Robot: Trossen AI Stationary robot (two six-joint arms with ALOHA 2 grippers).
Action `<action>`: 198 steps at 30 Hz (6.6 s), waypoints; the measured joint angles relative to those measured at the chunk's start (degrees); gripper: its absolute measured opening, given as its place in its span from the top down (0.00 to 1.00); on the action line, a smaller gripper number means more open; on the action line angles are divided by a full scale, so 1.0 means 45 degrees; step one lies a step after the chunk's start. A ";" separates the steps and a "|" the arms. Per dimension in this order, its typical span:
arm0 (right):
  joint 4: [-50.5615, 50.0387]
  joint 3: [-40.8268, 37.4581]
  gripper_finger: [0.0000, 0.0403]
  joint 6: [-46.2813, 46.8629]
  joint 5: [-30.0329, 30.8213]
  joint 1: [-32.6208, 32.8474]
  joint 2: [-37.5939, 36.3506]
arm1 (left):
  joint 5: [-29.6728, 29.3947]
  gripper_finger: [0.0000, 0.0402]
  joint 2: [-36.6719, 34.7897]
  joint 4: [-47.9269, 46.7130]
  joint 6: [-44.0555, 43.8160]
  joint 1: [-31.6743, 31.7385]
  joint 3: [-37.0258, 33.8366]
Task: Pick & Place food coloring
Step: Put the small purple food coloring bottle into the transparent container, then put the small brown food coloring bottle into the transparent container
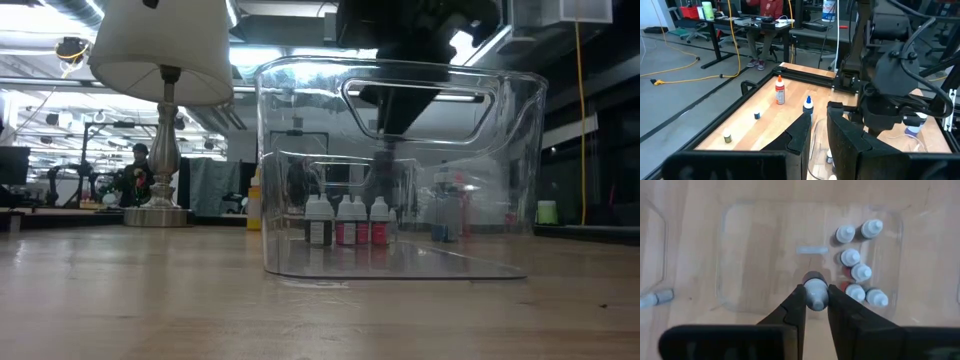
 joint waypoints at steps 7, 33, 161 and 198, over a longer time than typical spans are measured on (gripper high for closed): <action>0.0055 0.0042 0.83 0.0052 0.0000 0.0000 0.0715 | 0.0004 0.85 0.0000 -0.0003 0.0000 0.0000 -0.0001; 0.0170 0.0469 0.76 0.0048 0.0923 -0.0257 0.2184 | 0.0277 0.85 0.0554 -0.0005 -0.0238 0.0000 -0.0001; 0.1108 0.0819 0.51 -0.3616 0.0940 0.6047 0.2686 | -0.0360 0.85 0.0554 -0.0665 -0.0544 0.0000 -0.0001; 0.0139 0.1295 0.80 -0.1978 0.1112 0.6178 0.3053 | -0.0326 0.85 0.0559 -0.0665 -0.0549 0.0000 -0.0001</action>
